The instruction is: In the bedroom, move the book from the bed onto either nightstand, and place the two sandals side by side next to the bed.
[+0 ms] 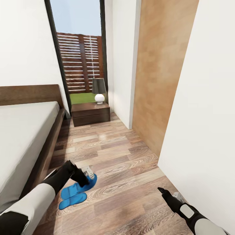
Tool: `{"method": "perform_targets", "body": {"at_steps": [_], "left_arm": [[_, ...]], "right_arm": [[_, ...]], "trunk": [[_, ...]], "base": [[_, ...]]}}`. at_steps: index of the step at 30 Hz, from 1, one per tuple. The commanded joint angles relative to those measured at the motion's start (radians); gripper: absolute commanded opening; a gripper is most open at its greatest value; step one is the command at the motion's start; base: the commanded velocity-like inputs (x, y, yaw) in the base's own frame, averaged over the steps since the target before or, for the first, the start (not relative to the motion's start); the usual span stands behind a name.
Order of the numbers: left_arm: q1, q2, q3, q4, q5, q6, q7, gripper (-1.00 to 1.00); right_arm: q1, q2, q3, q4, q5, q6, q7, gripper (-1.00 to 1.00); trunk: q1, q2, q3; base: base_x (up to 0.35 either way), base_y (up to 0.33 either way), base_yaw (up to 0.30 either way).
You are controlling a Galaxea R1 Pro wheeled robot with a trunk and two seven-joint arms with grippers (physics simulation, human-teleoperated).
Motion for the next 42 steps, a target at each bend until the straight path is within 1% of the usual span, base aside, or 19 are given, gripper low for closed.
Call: {"method": "perform_targets", "body": {"at_steps": [1,2,3,5,6,8,9,12,13,14,15,17,18,20,22,31,37,42], "left_arm": [[-0.002,0.003,-0.004,-0.005,-0.024,-0.01,-0.052,-1.0],[-0.002,0.005,-0.005,-0.008,-0.032,-0.024,-0.084,-1.0],[-0.002,0.005,-0.005,-0.009,-0.036,-0.033,-0.101,-1.0],[-0.006,0.009,-0.006,-0.012,-0.046,-0.075,-0.18,-1.0],[-0.009,0.012,-0.007,-0.012,-0.047,-0.086,-0.2,-1.0],[-0.018,0.024,-0.007,-0.01,-0.061,-0.123,-0.261,-1.0],[-0.02,0.027,-0.007,-0.008,-0.066,-0.132,-0.271,-1.0],[-0.029,0.04,-0.007,-0.002,-0.115,-0.18,-0.304,-1.0],[-0.031,0.044,-0.008,0.009,-0.155,-0.2,-0.31,-1.0],[-0.031,0.045,-0.008,0.014,-0.167,-0.203,-0.311,-1.0],[-0.032,0.047,-0.008,0.023,-0.192,-0.21,-0.312,-1.0],[-0.032,0.05,-0.007,0.033,-0.219,-0.222,-0.313,-1.0],[-0.032,0.05,-0.006,0.035,-0.225,-0.226,-0.314,-1.0],[-0.032,0.051,-0.003,0.04,-0.235,-0.234,-0.314,-1.0],[-0.032,0.053,-0.001,0.042,-0.238,-0.24,-0.315,-1.0],[-0.032,0.053,-0.002,0.044,-0.242,-0.263,-0.314,-1.0],[-0.032,0.055,-0.003,0.046,-0.247,-0.265,-0.304,-1.0],[-0.032,0.061,-0.003,0.047,-0.247,-0.266,-0.301,-1.0]], "right_arm": [[0.0,0.0,0.0,-0.001,-0.011,0.007,0.004,1.0],[0.0,0.0,0.0,-0.001,-0.011,0.006,0.005,1.0],[0.0,0.0,0.0,-0.001,-0.011,0.006,0.007,1.0],[0.0,0.001,0.0,-0.001,-0.01,0.003,0.016,1.0],[0.0,0.001,0.0,-0.001,-0.01,0.003,0.018,1.0],[0.0,0.001,0.0,-0.001,-0.01,0.001,0.031,1.0],[0.0,0.001,0.0,-0.002,-0.01,0.001,0.035,1.0],[0.0,0.0,-0.001,-0.002,-0.01,0.001,0.053,1.0],[0.0,-0.001,-0.002,-0.003,-0.01,0.001,0.06,1.0],[0.0,-0.001,-0.002,-0.003,-0.01,0.001,0.061,1.0],[0.0,-0.001,-0.003,-0.003,-0.01,0.001,0.062,1.0],[0.0,-0.001,-0.003,-0.003,-0.01,0.001,0.064,1.0],[0.0,-0.001,-0.003,-0.003,-0.01,0.001,0.065,1.0],[0.0,-0.002,-0.004,-0.003,-0.01,0.001,0.065,1.0],[0.0,-0.002,-0.004,-0.004,-0.01,0.001,0.066,1.0],[0.0,-0.002,-0.008,-0.004,-0.012,-0.001,0.066,1.0],[0.0,-0.002,-0.008,-0.003,-0.012,-0.001,0.066,1.0],[0.0,-0.002,-0.008,-0.003,-0.012,-0.001,0.066,1.0]], "trunk": [[0.0,0.0,-0.001],[0.0,0.0,-0.001],[0.0,0.0,-0.001],[0.0,0.0,-0.001],[0.0,0.0,-0.001],[0.0,0.0,-0.001],[0.0,0.0,-0.001],[0.0,0.0,-0.001],[0.0,0.0,-0.001],[0.0,0.0,-0.001],[0.0,0.0,-0.001],[0.0,0.0,-0.001],[0.0,0.0,-0.001],[0.0,0.0,-0.001],[0.0,0.0,-0.001],[0.0,0.0,-0.001],[0.0,0.0,-0.001],[0.0,0.0,-0.001]], "base": [[0.0,0.0,0.0],[0.0,0.0,0.0],[0.0,0.0,0.0],[0.0,0.0,0.0],[0.0,0.0,0.0],[0.0,0.0,0.0],[0.0,0.0,0.0],[0.0,0.0,0.0],[0.0,0.0,0.0],[0.0,0.0,0.0],[0.0,0.0,0.0],[0.0,0.0,0.0],[0.0,0.0,0.0],[0.0,0.0,0.0],[0.0,0.0,0.0],[0.0,0.0,0.0],[0.0,0.0,0.0],[0.0,0.0,0.0]]}}
